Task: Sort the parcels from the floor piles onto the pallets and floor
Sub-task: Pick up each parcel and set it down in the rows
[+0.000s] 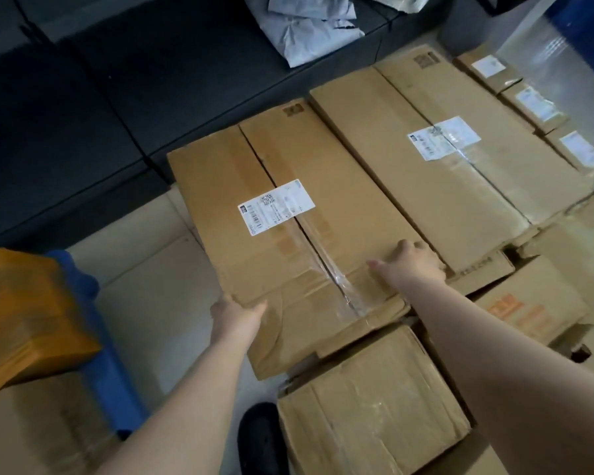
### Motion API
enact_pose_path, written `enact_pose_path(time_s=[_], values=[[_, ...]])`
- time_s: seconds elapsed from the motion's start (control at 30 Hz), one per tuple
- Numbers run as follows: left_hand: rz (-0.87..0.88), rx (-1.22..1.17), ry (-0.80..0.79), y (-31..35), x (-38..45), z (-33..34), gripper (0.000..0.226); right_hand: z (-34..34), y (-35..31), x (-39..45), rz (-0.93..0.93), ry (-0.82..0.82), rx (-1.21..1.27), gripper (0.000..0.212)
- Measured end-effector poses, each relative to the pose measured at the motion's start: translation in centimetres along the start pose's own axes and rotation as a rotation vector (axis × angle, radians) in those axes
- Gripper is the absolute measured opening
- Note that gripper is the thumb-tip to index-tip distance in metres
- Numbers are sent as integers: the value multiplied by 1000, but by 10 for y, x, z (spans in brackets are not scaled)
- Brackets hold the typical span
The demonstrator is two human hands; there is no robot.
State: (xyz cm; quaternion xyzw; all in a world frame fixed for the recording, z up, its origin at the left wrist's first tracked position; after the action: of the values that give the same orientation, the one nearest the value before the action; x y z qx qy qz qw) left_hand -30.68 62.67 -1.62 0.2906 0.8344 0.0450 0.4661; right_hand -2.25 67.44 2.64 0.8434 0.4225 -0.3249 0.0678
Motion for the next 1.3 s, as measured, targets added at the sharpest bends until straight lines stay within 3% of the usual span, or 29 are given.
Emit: enact_pose_path(time_s=[0.1,0.23,0.37,0.53,0.67,0.9,1.1,1.3], values=[[1,-71,109,1,22,1,84,0,1,21,-8,109,-50,81],[-70,-232,41,-2,51,2,76,1,-9,39,-15,199,-63,97],[-66,-361,112,6,59,-3,72,3,-19,50,40,232,-6,113],[-101,-296,243,-7,65,-35,73,24,-21,41,32,122,115,97],[-123,-218,235,-31,70,-51,70,43,-26,32,43,54,283,88],[-60,-162,257,-49,51,-54,77,36,-31,9,16,173,320,67],[-50,-109,354,-78,-27,-111,73,13,-39,-77,-63,140,336,55],[1,-194,413,-72,-167,-199,68,-79,-44,-205,-126,101,415,49]])
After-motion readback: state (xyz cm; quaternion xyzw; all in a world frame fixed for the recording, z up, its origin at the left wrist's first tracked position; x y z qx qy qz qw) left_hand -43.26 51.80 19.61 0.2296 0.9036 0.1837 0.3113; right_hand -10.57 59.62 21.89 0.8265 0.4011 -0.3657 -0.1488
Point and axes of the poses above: each hand's wrist, its own x-axis towards the middle knuckle, its own z-axis out of the palm, y = z × x, the point moved 4 cm from there along x, towards the middle knuckle, and after that the axes turned 4 degrees about x, right-handed, at the moved point
